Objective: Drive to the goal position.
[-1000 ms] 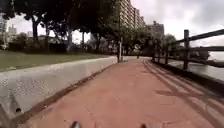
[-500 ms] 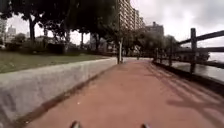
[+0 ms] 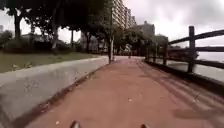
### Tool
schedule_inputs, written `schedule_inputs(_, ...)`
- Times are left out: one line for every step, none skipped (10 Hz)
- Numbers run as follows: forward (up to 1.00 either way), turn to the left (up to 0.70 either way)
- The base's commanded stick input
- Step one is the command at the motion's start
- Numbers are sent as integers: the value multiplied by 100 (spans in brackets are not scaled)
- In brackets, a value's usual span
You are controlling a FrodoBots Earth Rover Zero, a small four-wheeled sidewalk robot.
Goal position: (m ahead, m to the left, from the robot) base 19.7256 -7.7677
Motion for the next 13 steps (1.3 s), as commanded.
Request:
schedule_inputs(70,0)
schedule_inputs(70,0)
schedule_inputs(70,0)
schedule_inputs(70,0)
schedule_inputs(70,0)
schedule_inputs(70,0)
schedule_inputs(70,0)
schedule_inputs(70,0)
schedule_inputs(70,0)
schedule_inputs(70,0)
schedule_inputs(70,0)
schedule_inputs(70,0)
schedule_inputs(70,0)
